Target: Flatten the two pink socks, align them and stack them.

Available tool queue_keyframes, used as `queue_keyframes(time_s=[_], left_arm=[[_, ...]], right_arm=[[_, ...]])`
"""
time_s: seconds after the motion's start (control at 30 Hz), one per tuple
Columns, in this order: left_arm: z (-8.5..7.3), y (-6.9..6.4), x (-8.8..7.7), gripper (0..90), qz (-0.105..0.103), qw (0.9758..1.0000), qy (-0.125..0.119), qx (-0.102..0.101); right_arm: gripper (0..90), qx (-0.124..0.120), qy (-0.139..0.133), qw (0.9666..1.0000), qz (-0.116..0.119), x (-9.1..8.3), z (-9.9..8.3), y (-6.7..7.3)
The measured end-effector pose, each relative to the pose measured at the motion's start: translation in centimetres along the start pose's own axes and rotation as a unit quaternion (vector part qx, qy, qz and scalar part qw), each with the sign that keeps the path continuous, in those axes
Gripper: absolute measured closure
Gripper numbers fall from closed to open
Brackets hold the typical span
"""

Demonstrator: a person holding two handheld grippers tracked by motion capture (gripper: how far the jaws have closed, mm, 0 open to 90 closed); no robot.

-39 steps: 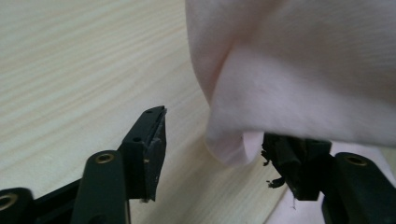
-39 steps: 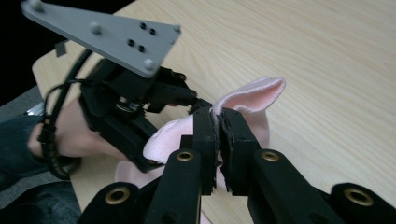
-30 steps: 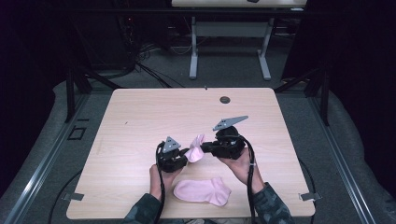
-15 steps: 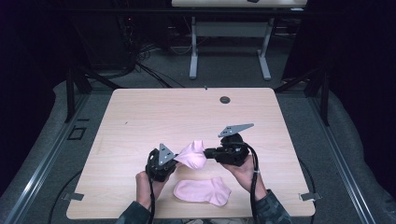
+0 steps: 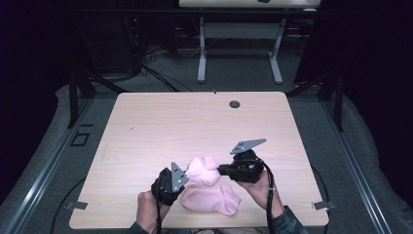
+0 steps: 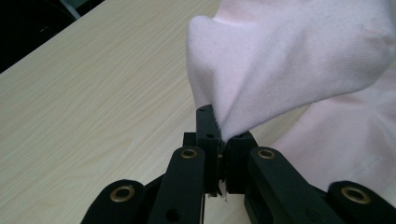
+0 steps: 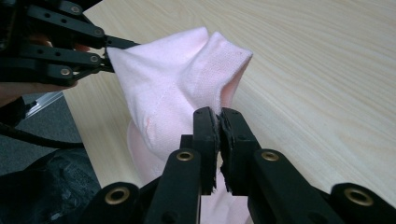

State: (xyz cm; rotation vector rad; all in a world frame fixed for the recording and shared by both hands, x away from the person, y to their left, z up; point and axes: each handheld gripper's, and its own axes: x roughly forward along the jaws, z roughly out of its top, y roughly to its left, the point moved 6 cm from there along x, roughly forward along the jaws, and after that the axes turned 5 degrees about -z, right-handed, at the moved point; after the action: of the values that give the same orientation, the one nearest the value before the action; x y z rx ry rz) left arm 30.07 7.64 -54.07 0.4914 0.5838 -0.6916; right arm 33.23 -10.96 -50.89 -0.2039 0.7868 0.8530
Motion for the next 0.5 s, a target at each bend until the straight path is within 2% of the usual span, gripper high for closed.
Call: queue_keyframes(time_s=[0.13, 0.17, 0.2, 0.33, 0.4, 0.47, 0.5], left_arm=[[-0.2, -0.8, -0.9, 87.4, -0.032, 0.9994, -0.006, -0.01], [-0.3, -1.5, -1.0, 87.1, -0.048, 0.9988, -0.003, -0.009], [-0.3, -1.5, -1.0, 86.8, -0.048, 0.9988, -0.003, -0.009], [-0.8, -2.8, -0.1, 85.0, -0.079, 0.9968, 0.012, -0.004], [-0.9, -3.4, 0.4, 82.8, -0.099, 0.995, 0.013, -0.008], [-1.0, -4.2, 1.0, 76.5, -0.137, 0.9902, 0.017, -0.017], [-1.4, -4.8, 1.5, 65.2, -0.173, 0.9842, 0.029, -0.023]], right_arm=[[85.0, 0.008, -0.001, 0.9999, 0.009, -0.2, -0.5, 0.1], [85.0, 0.009, 0.004, 0.9999, 0.01, -0.3, -1.0, 0.2], [85.0, 0.009, 0.004, 0.9999, 0.01, -0.3, -1.0, 0.2], [85.0, 0.018, 0.023, 0.9996, 0.007, 0.0, -2.5, 0.1], [85.0, 0.02, 0.033, 0.9993, 0.001, 0.2, -3.3, 0.0], [85.0, 0.023, 0.045, 0.9987, -0.002, 0.4, -4.1, -0.3], [85.0, 0.025, 0.058, 0.998, -0.009, 0.8, -5.2, -0.6]])
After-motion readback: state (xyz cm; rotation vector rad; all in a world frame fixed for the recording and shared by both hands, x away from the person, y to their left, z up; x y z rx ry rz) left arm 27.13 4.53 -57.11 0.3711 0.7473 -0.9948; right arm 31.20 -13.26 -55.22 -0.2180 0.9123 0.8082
